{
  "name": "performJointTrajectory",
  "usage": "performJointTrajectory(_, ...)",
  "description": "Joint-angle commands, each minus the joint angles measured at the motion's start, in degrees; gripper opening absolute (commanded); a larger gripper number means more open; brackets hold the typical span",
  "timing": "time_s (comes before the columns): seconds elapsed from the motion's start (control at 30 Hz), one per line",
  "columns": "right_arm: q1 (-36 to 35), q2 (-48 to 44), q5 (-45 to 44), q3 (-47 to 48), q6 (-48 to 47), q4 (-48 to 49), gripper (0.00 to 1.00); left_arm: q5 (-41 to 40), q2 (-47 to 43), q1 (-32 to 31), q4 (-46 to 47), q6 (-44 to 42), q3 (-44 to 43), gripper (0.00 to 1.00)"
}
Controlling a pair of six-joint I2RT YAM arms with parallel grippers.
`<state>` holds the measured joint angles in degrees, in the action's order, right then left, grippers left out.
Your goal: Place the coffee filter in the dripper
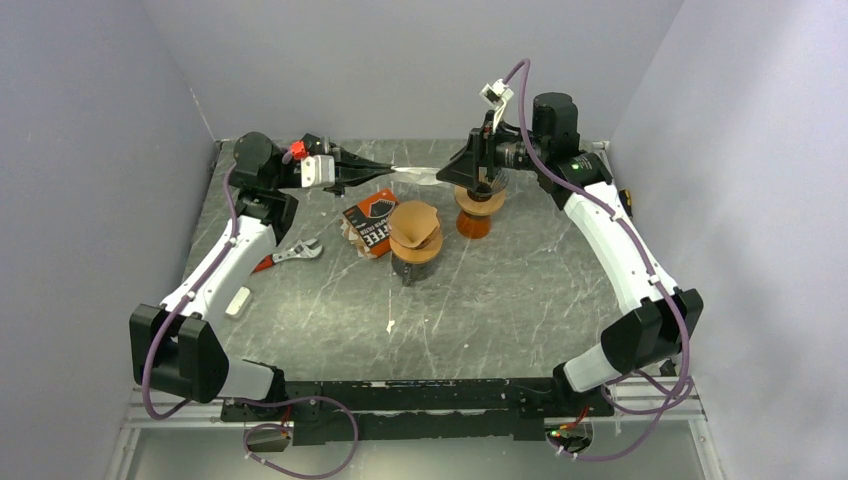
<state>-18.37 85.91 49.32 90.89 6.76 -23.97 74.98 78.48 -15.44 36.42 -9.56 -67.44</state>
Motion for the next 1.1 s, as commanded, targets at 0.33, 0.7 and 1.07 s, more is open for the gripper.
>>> performJointTrajectory(0.33, -0.3, -3.9, -0.3, 0.0, -0.1, 4.6, 0.75, -0.8, -1.1, -0.6, -12.0, -9.7, -2.6, 0.0)
performJointTrajectory(0.7, -0.8, -2.3, -0.4, 1.4, -2.0, 1.0, 0.81, -1.8, -0.5, -0.9, -6.5, -5.8, -1.5, 0.0)
performJointTrajectory(1.07, -1.8, -1.6, -5.9, 1.2, -2.8, -0.8, 0.8, -2.2, 0.0, -1.3, -1.5, -2.0, -1.0, 0.0)
